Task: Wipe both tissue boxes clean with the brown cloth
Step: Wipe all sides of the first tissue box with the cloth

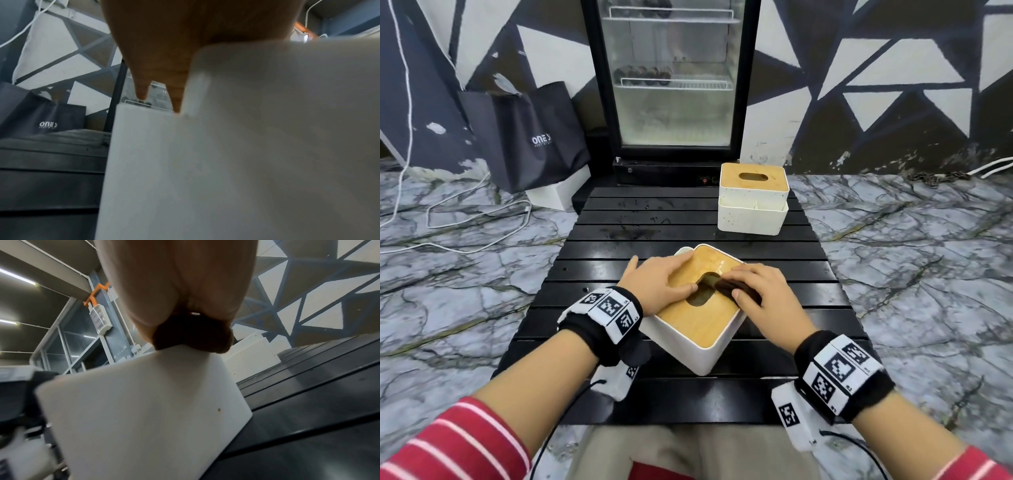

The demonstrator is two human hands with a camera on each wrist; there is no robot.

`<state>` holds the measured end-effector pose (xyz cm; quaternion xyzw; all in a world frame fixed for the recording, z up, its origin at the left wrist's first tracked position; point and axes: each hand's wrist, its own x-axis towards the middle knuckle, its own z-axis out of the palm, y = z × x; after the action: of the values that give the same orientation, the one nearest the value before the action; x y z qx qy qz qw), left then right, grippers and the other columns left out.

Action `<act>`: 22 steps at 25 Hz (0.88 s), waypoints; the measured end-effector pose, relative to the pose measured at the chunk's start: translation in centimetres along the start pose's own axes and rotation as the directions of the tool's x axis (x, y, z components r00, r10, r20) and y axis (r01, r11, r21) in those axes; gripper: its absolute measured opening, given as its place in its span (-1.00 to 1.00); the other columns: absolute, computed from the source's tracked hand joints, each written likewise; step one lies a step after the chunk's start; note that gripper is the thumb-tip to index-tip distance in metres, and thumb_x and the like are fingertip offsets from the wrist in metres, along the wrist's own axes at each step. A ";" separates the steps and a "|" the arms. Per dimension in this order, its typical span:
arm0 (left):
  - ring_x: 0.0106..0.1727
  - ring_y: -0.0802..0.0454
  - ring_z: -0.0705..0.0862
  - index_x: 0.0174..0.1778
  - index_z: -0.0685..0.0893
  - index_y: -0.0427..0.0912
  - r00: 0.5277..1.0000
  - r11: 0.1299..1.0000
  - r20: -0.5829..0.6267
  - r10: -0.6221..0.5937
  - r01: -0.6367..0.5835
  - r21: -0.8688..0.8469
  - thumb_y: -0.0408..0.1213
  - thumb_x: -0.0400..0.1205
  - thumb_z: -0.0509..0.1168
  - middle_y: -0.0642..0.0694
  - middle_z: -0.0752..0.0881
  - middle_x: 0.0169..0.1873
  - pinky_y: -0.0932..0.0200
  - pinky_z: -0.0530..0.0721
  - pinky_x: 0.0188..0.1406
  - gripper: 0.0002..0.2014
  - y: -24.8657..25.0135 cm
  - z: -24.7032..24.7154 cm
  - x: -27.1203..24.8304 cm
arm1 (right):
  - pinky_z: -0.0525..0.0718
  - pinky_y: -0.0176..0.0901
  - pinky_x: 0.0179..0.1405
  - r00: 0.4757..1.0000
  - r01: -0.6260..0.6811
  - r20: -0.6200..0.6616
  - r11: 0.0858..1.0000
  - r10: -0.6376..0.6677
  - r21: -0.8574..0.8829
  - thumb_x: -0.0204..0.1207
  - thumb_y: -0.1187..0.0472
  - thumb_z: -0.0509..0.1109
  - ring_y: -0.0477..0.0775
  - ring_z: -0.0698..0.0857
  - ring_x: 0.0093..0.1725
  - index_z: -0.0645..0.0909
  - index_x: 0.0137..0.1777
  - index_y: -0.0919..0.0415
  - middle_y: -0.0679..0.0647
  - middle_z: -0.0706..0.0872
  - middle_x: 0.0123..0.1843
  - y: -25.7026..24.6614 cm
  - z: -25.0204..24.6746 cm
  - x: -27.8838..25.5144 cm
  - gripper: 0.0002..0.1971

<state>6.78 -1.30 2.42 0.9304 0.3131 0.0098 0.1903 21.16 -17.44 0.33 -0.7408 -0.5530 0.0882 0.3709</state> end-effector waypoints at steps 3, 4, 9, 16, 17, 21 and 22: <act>0.56 0.07 0.27 0.57 0.23 0.22 0.996 0.996 -0.079 0.032 -0.025 0.083 0.11 0.63 0.18 0.19 0.35 0.54 -0.34 -0.10 0.56 -0.44 -0.1 -0.5 0.1 | 0.21 -0.34 0.28 0.998 0.050 0.034 0.998 -0.048 -0.036 0.55 0.19 0.28 -0.07 0.34 0.21 0.58 0.25 -0.05 -0.21 0.56 0.19 -2.0 0.4 -1.6 -0.70; 0.56 0.08 0.27 0.56 0.24 0.23 0.995 0.994 -0.091 0.032 -0.022 0.110 0.10 0.65 0.15 0.19 0.33 0.55 -0.34 -0.08 0.56 -0.47 -0.1 -0.5 0.1 | 0.23 -0.32 0.27 0.995 0.082 0.057 0.994 -0.078 -0.067 0.54 0.17 0.26 -0.05 0.36 0.19 0.59 0.25 -0.05 -0.18 0.58 0.19 -2.7 0.7 -2.1 -0.71; 0.58 -0.07 0.26 0.58 0.25 0.15 0.974 0.997 -0.211 -0.080 0.079 -0.013 0.13 0.65 0.12 0.05 0.20 0.62 -0.15 0.18 0.55 -0.45 -0.3 0.3 -1.5 | 0.24 -0.54 0.15 0.994 0.065 0.088 0.998 -0.065 -0.004 0.53 0.23 0.29 -0.04 0.44 0.13 0.63 0.20 -0.01 -0.10 0.65 0.16 -4.1 -0.8 -1.8 -0.72; 0.58 -0.25 0.22 0.64 0.05 -0.03 0.959 0.929 -0.121 -0.257 0.211 -0.303 0.14 0.61 0.19 -0.11 -0.18 0.65 0.00 0.24 0.52 -0.26 1.1 2.5 -3.8 | 0.18 -0.06 0.53 0.994 0.032 0.106 0.987 -0.015 -0.157 0.58 0.05 0.21 0.03 0.23 0.53 0.52 0.34 -0.04 -0.07 0.49 0.44 -1.5 -0.4 0.3 -0.66; 0.60 -0.21 0.18 0.64 0.04 -0.03 0.964 0.928 -0.121 -0.238 0.189 -0.322 0.13 0.61 0.20 -0.11 -0.19 0.65 0.03 0.21 0.53 -0.25 0.9 2.3 -3.5 | 0.14 -0.06 0.55 0.993 0.046 0.112 0.982 -0.026 -0.182 0.55 -0.02 0.15 0.02 0.19 0.55 0.49 0.37 -0.05 -0.08 0.46 0.46 -1.2 -0.2 0.0 -0.61; 0.64 -0.13 0.10 0.65 0.01 0.06 0.975 0.938 -0.106 -0.194 0.152 -0.310 0.07 0.61 0.25 -0.12 -0.09 0.66 0.02 0.16 0.55 -0.25 -0.6 0.7 -1.5 | 0.02 -0.25 0.52 0.984 0.107 0.154 0.990 -0.093 -0.088 0.49 -0.03 0.09 -0.07 0.17 0.54 0.45 0.40 -0.09 -0.13 0.43 0.47 -1.6 0.2 -1.4 -0.54; 0.64 -0.12 0.11 0.65 0.01 0.04 0.976 0.941 -0.104 -0.192 0.153 -0.301 0.05 0.62 0.24 -0.13 -0.06 0.66 0.03 0.15 0.56 -0.26 -0.8 0.6 -1.1 | 0.01 -0.28 0.51 0.979 0.129 0.170 0.989 -0.114 -0.076 0.50 -0.03 0.09 -0.10 0.17 0.53 0.46 0.39 -0.10 -0.16 0.44 0.45 -1.8 0.4 -1.8 -0.55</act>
<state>5.51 -1.63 1.69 0.8584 0.4006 0.1003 0.3042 18.91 -18.68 0.71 -0.7112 -0.6293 0.1023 0.2962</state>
